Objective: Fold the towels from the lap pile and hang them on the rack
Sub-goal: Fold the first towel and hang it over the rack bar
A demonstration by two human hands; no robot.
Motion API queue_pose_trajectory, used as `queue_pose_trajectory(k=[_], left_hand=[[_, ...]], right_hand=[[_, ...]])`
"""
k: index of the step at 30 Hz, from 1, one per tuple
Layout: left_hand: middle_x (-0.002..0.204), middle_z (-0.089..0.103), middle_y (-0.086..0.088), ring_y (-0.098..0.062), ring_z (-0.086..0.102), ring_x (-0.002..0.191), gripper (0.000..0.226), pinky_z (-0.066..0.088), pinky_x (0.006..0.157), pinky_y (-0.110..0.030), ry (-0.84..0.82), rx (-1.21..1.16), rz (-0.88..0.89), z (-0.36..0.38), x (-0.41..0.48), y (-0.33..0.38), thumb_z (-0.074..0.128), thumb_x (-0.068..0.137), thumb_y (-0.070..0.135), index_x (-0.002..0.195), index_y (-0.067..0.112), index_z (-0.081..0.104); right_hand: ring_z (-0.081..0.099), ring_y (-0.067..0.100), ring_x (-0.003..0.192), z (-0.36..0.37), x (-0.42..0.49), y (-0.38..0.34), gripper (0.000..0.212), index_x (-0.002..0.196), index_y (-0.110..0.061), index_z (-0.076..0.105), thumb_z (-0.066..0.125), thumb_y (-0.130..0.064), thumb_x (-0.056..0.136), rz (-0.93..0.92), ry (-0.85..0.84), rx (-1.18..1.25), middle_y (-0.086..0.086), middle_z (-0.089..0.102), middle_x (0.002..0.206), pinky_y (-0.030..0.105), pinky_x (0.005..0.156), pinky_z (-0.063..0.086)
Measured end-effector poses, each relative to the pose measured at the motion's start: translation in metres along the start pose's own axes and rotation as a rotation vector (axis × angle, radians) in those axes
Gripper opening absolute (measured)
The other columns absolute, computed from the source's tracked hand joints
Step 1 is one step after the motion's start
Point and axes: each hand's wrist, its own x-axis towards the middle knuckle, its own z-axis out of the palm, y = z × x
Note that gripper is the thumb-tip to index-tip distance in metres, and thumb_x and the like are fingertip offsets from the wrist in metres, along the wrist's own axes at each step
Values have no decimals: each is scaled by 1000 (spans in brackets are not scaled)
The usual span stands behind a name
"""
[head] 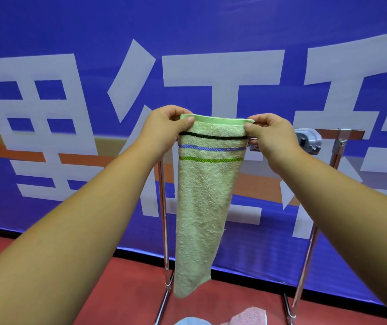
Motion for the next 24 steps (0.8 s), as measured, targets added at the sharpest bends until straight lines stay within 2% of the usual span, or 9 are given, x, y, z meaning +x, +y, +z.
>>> queue_pose_trajectory(k=[3, 5, 7, 10, 12, 15, 17, 21, 24], left_hand=[[90, 66, -1, -13, 66, 80, 11, 60, 71, -33, 25, -38, 2, -4, 2, -1, 78, 95, 12, 104, 19, 77], [83, 61, 4, -9, 65, 76, 19, 54, 67, -23, 34, -42, 4, -6, 2, -2, 78, 95, 10, 111, 20, 76], [86, 70, 4, -10, 73, 80, 26, 58, 71, -24, 24, -72, -21, -9, 3, -2, 77, 95, 7, 118, 18, 74], [90, 78, 5, -10, 76, 83, 25, 60, 73, -26, 19, -64, -61, -12, 4, -2, 75, 96, 6, 119, 16, 75], [96, 80, 2, -10, 76, 83, 23, 58, 70, -24, 27, -58, -76, -11, 4, -1, 74, 96, 4, 118, 14, 76], [98, 79, 0, -10, 74, 82, 17, 56, 64, -20, 66, -46, -97, -11, 5, 0, 75, 96, 7, 111, 14, 77], [98, 77, -2, -14, 74, 84, 12, 58, 66, -22, 87, -41, -104, -11, 6, -1, 77, 96, 10, 107, 15, 78], [101, 80, -7, -25, 78, 96, 6, 66, 87, -41, 116, -75, -143, -10, 10, -3, 80, 94, 18, 100, 17, 80], [101, 81, -9, -30, 79, 99, 8, 65, 91, -48, 110, -120, -169, -9, 11, -2, 81, 93, 20, 100, 16, 79]], right_hand=[[65, 18, 76, 3, -1, -4, 10, 109, -11, 71, 70, -7, 100, -10, -40, -14, 7, 69, 94, 20, 57, 53], [68, 18, 80, 4, 0, -4, 18, 119, -8, 71, 69, -7, 101, 3, -87, -11, 7, 70, 99, 15, 55, 52], [70, 19, 84, 4, 0, -5, 22, 123, -7, 72, 69, -10, 102, 17, -108, -20, 9, 72, 106, 13, 55, 52], [71, 18, 82, 5, 0, -4, 15, 116, -7, 74, 68, -12, 103, 23, -112, -29, 9, 75, 104, 12, 54, 51], [73, 18, 82, 6, 0, -3, 8, 107, -10, 75, 68, -14, 103, 32, -111, -18, 8, 76, 100, 15, 58, 55], [78, 27, 91, 10, 2, -2, 10, 102, -11, 76, 67, -16, 104, 50, -125, 19, 14, 79, 103, 33, 77, 65], [77, 30, 90, 12, 4, -2, 12, 104, -9, 75, 65, -15, 105, 70, -131, 59, 19, 78, 106, 38, 80, 66], [70, 28, 88, 14, 10, -4, 12, 112, -7, 72, 67, -13, 103, 142, -131, 134, 18, 73, 100, 41, 80, 67], [71, 27, 84, 13, 13, -6, 18, 118, -5, 72, 69, -10, 101, 175, -126, 154, 18, 75, 100, 31, 63, 61]])
